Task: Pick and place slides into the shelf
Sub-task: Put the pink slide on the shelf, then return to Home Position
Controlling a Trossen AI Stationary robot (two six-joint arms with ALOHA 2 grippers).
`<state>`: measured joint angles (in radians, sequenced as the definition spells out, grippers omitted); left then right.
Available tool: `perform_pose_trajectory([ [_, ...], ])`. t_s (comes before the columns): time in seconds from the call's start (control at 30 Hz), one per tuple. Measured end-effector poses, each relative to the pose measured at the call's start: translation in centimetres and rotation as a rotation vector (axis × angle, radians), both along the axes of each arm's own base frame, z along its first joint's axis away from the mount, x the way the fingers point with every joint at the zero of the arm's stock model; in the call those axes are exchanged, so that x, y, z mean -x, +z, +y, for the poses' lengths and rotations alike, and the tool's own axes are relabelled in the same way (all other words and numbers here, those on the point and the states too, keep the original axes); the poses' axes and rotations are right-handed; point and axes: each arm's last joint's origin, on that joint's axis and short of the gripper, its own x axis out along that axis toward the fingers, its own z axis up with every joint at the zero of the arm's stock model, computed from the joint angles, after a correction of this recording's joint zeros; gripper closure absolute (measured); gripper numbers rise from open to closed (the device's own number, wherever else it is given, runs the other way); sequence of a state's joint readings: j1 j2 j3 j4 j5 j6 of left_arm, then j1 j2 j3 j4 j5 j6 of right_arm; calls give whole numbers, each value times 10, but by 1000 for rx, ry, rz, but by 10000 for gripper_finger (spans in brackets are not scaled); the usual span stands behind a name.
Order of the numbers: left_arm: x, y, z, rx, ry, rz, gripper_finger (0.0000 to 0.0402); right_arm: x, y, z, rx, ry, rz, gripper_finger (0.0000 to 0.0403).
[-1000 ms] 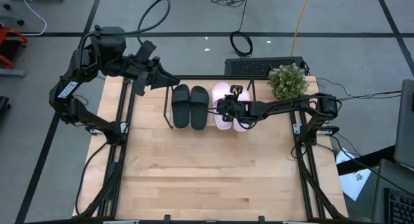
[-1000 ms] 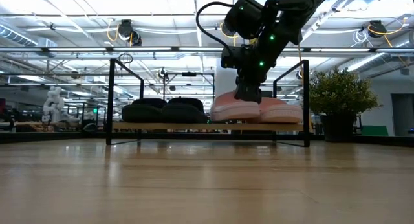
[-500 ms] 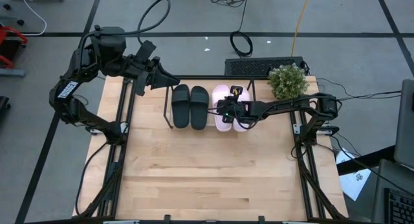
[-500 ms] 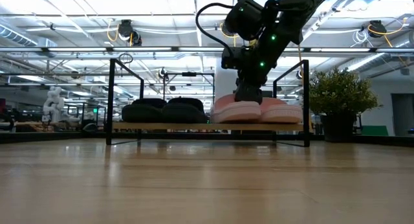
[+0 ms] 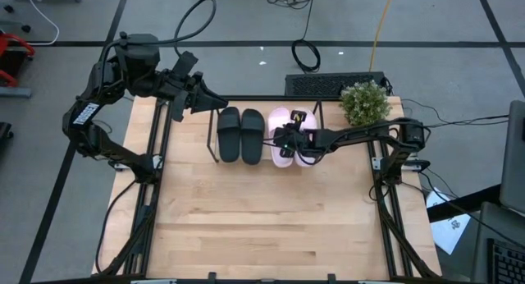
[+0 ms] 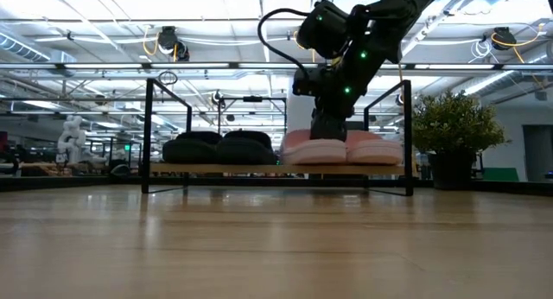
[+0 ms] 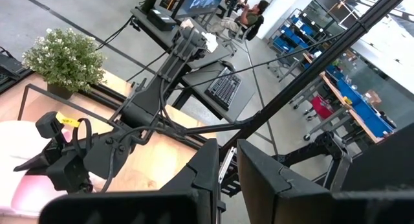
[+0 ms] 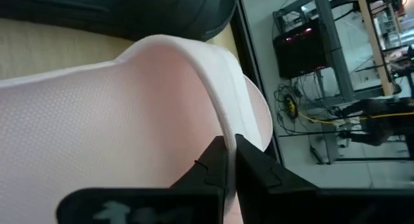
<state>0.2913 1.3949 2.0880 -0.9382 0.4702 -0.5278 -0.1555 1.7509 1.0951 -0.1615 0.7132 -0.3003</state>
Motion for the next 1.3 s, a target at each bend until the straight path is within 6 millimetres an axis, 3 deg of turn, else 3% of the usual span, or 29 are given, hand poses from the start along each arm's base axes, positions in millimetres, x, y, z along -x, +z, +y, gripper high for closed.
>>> perform_pose_trajectory([
  [0.3,0,0,0,1,-4,0,350,-5,-5,3,28,-7,-15,381],
  [0.7,0,0,0,-25,-16,-6,350,-6,-1,9,35,29,-27,288],
  [1.07,0,0,0,-48,-22,-11,350,4,41,14,32,69,-161,215],
  [1.3,3,1,-1,-62,-37,-13,350,19,84,43,54,154,-278,196],
])
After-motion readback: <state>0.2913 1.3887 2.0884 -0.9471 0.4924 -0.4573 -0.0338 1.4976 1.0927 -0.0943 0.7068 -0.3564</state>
